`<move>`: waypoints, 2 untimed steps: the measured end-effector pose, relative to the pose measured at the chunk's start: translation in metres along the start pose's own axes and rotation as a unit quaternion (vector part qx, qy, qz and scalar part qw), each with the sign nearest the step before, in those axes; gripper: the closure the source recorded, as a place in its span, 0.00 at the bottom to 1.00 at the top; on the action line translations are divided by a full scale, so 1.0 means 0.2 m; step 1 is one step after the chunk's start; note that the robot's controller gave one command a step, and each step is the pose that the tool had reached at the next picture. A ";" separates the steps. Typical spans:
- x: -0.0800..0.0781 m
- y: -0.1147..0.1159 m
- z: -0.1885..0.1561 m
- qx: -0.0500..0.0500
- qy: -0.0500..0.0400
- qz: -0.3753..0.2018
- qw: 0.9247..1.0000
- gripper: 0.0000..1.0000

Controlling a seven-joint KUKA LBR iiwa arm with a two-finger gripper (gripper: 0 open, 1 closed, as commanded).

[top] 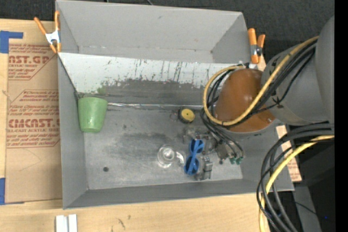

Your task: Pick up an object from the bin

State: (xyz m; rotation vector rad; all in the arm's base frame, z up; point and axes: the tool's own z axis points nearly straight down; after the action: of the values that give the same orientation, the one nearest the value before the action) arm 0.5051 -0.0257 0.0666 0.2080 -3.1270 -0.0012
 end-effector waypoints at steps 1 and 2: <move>-0.01 0.00 -0.01 0.001 -0.003 0.000 1.000 1.00; -0.01 0.00 -0.01 0.001 -0.003 0.000 1.000 0.00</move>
Offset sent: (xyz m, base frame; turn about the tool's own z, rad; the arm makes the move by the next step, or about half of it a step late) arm 0.0000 0.0000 0.0000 0.0000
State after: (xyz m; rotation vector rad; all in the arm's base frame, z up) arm 0.5080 -0.0252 0.0693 0.2077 -3.1340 -0.0002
